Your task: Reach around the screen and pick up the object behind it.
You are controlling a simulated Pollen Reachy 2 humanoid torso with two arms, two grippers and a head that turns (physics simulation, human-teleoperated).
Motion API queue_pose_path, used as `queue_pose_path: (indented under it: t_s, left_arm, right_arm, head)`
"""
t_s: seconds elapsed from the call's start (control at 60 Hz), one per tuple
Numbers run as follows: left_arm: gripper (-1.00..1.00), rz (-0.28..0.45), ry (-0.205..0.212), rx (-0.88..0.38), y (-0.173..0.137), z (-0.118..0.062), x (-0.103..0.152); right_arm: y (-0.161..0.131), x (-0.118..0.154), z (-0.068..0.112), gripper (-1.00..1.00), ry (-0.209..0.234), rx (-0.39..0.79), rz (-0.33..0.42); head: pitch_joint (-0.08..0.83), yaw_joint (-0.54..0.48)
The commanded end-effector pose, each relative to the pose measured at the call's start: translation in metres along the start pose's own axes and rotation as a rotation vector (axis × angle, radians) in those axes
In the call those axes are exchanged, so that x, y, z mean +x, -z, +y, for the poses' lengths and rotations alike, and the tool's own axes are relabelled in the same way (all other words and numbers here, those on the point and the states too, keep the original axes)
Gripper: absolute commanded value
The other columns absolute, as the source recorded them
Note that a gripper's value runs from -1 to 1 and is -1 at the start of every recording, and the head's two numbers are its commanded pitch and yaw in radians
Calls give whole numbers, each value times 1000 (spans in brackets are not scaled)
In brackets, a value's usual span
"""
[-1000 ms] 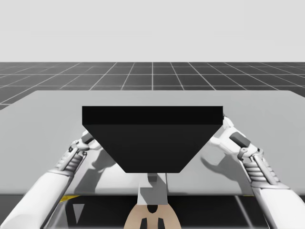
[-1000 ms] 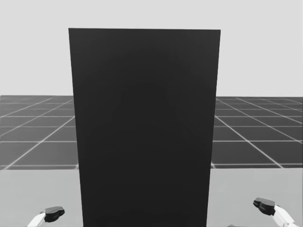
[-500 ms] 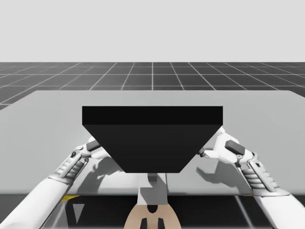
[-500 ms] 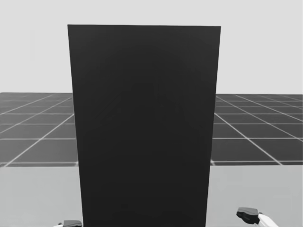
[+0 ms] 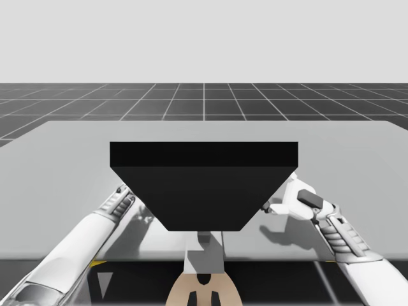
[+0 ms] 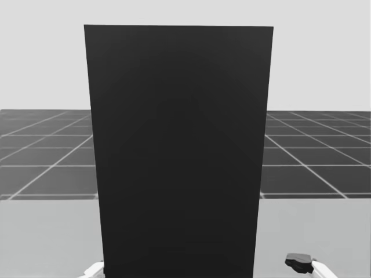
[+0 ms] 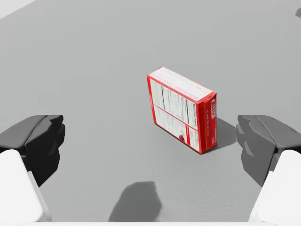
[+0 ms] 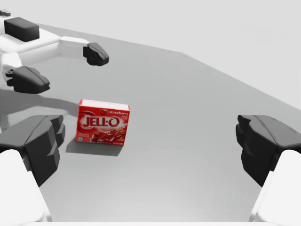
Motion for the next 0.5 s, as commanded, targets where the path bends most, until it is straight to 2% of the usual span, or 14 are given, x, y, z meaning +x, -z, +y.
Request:
queue_pose_path:
  t_s: [0.017, 0.15, 0.5]
  left_arm:
    - [-1000, 23, -24, -29, 26, 7, -7]
    - [-1000, 20, -55, -67, 49, 6, -10]
    - [-1000, 49, -83, -106, 84, 3, -30]
  right_arm:
    - [1, 0, 3, -1000, -11, 14, -1]
    - [1, 0, 5, -1000, -17, 21, -2]
    - [2, 0, 7, -1000, -28, 25, 1]
  head:
    - [86, -22]
    - [90, -25]
    - [106, -35]
